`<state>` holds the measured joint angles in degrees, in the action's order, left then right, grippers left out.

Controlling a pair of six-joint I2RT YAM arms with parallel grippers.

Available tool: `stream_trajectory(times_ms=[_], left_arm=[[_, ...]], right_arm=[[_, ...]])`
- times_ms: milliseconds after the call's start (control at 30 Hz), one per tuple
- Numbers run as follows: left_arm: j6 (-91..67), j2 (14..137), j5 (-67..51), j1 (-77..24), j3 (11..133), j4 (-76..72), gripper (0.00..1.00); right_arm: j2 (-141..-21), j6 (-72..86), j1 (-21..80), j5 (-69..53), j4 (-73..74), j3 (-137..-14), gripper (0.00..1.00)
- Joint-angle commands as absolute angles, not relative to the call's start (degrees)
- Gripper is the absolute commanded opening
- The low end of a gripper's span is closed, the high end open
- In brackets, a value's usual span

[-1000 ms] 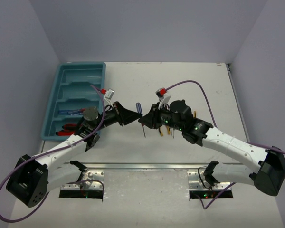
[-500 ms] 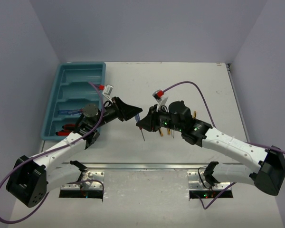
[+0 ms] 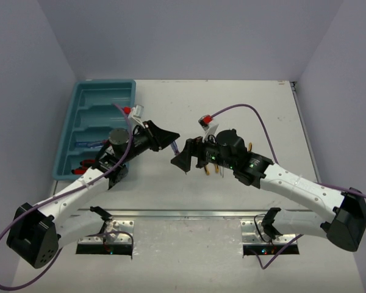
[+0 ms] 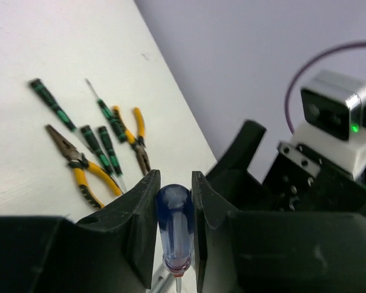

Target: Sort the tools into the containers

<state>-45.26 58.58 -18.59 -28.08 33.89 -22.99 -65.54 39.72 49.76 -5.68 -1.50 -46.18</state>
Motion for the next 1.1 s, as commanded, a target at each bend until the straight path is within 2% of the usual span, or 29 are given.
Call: stream_trajectory(times_ms=[0, 67, 133, 167, 200, 467, 533, 567, 700, 733, 767, 833, 1033, 1067], left_arm=[[-43.6, 60.5, 6.8, -22.6, 47.5, 6.6, 0.0], [-46.8, 62.3, 10.7, -9.8, 49.8, 14.2, 0.0], [-50.0, 62.8, 15.2, -1.6, 50.1, 16.6, 0.0], [-51.1, 63.1, 15.3, -1.3, 50.0, 16.9, 0.0], [-53.2, 64.3, 19.4, 4.9, 50.2, 17.2, 0.0], [-62.9, 76.4, 29.1, 14.3, 54.3, 19.5, 0.0], [-63.9, 78.6, 29.8, 15.6, 54.7, 19.6, 0.03], [-63.9, 79.1, 29.4, 16.0, 54.8, 19.6, 0.07], [-63.2, 80.9, 26.9, 17.4, 54.2, 18.6, 0.52], [-63.1, 80.7, 25.5, 17.7, 53.8, 18.2, 0.65], [-63.5, 79.9, 24.7, 17.8, 53.7, 18.5, 0.86], [-63.3, 77.5, 22.7, 17.8, 53.4, 18.4, 0.97], [-59.2, 64.7, 10.7, 17.9, 54.3, 16.9, 1.0], [-57.2, 62.2, 7.7, 17.8, 54.4, 16.0, 1.0]], right_arm=[[-62.5, 39.0, 49.6, 6.8, 6.7, -49.8, 0.99], [-59.9, 38.3, 48.8, 12.4, 10.4, -49.8, 0.99], [-57.4, 37.6, 48.2, 15.9, 12.2, -48.9, 0.99], [-57.4, 37.5, 48.0, 15.9, 12.7, -48.8, 0.99], [-55.8, 37.5, 47.6, 17.5, 12.8, -47.3, 0.99], [-50.9, 36.4, 46.8, 18.0, 14.0, -43.7, 0.99], [-50.5, 36.0, 46.7, 18.2, 14.1, -43.0, 0.99], [-50.4, 35.9, 46.6, 18.2, 14.2, -42.8, 0.99], [-51.0, 35.5, 46.3, 17.5, 14.5, -42.7, 0.99], [-51.6, 35.3, 46.2, 17.3, 14.8, -43.0, 0.99], [-52.2, 35.1, 45.9, 16.9, 15.3, -43.6, 0.99], [-54.1, 34.6, 45.3, 16.4, 16.6, -45.1, 0.99], [-68.3, 33.8, 38.6, 12.9, 27.1, -53.3, 0.99], [-70.5, 33.6, 37.7, 12.9, 27.9, -53.9, 0.96]])
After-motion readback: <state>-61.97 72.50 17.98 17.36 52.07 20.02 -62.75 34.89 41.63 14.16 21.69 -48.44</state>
